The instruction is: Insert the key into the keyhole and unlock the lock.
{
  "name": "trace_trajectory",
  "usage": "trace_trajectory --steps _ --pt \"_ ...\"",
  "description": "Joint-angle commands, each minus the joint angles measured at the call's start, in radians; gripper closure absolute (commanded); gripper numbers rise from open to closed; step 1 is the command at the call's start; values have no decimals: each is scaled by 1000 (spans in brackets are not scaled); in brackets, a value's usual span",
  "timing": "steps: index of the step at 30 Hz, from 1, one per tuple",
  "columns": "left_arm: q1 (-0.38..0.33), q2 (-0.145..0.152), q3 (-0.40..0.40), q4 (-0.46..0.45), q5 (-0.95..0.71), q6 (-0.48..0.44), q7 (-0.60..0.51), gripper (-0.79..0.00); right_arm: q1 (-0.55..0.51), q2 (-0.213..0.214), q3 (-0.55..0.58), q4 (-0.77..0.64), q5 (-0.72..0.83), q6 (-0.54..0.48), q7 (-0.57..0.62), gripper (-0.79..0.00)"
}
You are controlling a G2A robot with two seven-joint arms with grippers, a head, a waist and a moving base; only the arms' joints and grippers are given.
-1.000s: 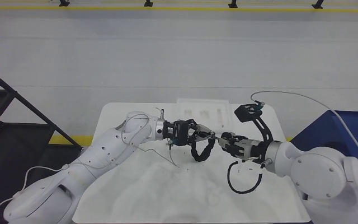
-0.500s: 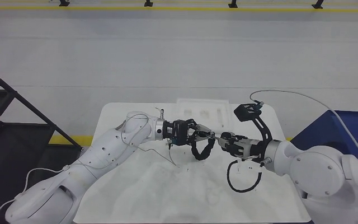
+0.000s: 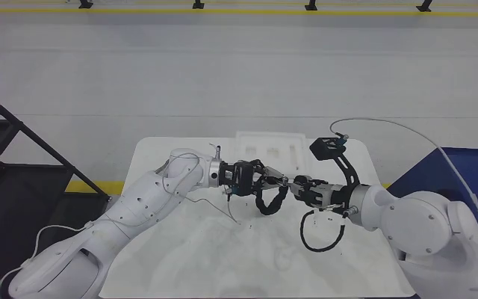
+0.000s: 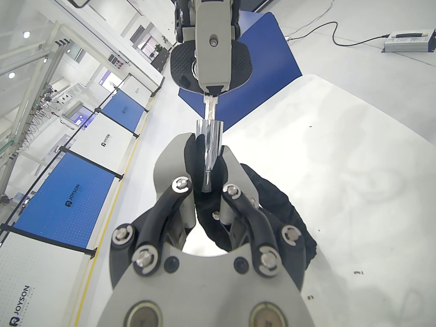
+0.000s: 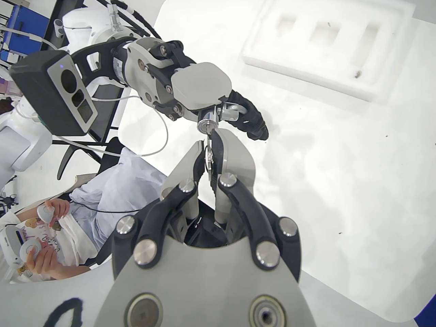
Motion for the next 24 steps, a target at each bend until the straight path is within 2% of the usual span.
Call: trace_trajectory --steps 1,7,8,9,10,14,16,22,24 --pt "2 -1 -2 -6 3 -5 -6 0 5 0 -7 6 0 3 -1 0" --pt "11 -3 -11 -10 1 -21 -10 0 20 -1 -26 14 2 15 1 0" --pt "13 -4 -12 -9 -1 -25 -10 0 22 -1 -28 14 7 15 -1 -185" --pt "14 -4 -14 -7 -5 -29 -10 0 23 -1 -28 14 13 15 -4 -628" --pt "14 -5 -16 -5 -8 -34 -11 0 25 -1 -27 14 17 14 -7 -785" --pt "17 -8 -21 7 -34 -79 -19 0 28 0 -20 11 33 -20 -16 -785" --pt "14 -10 -22 21 -64 -139 -26 0 31 2 -17 12 36 -58 -11 -785" --pt "-11 -8 -53 67 -151 -299 -78 0 45 13 -15 17 4 -256 35 -785" --pt "-19 -4 -65 75 -185 -378 -94 0 46 17 -19 10 -14 -317 59 -785"
